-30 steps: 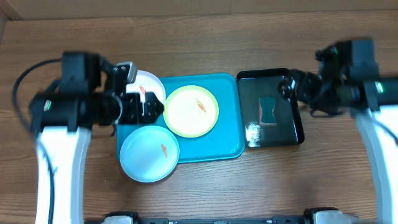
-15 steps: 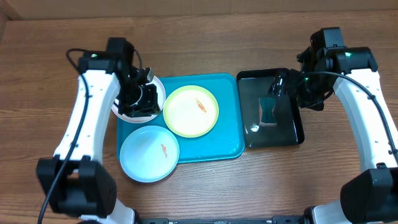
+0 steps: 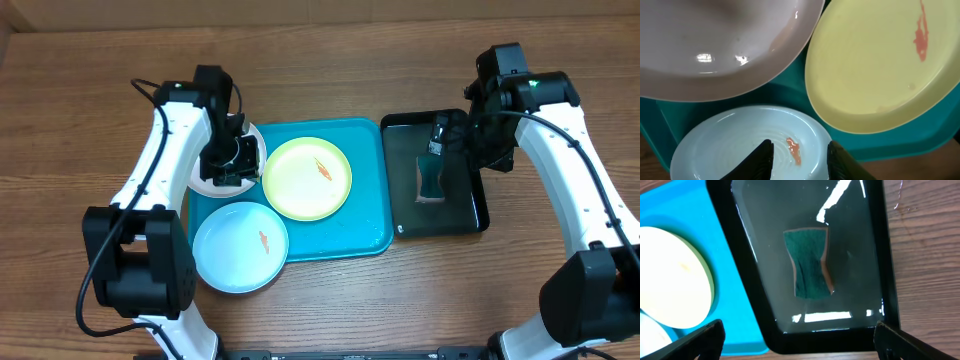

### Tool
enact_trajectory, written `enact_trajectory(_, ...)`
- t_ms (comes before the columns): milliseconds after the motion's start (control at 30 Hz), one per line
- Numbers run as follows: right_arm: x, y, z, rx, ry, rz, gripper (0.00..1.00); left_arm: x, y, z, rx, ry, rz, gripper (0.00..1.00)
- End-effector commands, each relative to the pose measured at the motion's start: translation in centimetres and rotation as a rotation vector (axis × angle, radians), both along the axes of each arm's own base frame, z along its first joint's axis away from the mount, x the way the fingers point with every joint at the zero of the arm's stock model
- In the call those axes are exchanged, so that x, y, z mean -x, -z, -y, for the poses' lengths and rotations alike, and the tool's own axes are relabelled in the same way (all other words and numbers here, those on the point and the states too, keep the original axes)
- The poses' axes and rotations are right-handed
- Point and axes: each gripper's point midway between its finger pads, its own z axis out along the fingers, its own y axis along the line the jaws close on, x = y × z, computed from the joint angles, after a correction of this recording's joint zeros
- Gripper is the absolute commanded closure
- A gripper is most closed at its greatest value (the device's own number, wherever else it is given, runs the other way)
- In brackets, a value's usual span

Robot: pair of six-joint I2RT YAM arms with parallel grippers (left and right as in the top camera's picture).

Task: Clean dirty plates on tray and stack at the side

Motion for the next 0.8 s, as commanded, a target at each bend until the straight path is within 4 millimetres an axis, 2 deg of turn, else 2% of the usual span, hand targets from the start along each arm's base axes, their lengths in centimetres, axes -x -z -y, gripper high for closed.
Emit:
enact_trajectory(0,-0.6,0.6,0.3,0.025,-0.006,-0.003,0.03,0.8,1.9,-0.5,-0.114,-0.036,-0.026,0.63)
enact_trajectory(167,-0.9,2.5,-0.1,0.028,-0.016,-0.020,0.04,1.2,4.0,1.4,-0.134,-0.003,0.000,0.64)
enact_trajectory(333,-1.1,5.2,-0.6,0.032,-0.051,0.007,0.08,0.6,4.7,2.9,-0.134,0.012,0.045,0.62)
enact_trajectory(667,-0.7,9.2,-0.6,0.032,-0.052,0.030,0.10,-0.1,4.7,2.5,-0.163,-0.007,0.076,0.62)
enact_trajectory(733,-0.6,9.7,-0.5,0.032,-0.052,0.030,0.09,-0.4,4.7,2.5,-0.163,-0.007,0.085,0.56)
enact_trajectory(767,-0.5,9.9,-0.5,0.032,-0.052,0.031,0.09,-0.5,4.7,2.5,-0.162,-0.007,0.089,0.44)
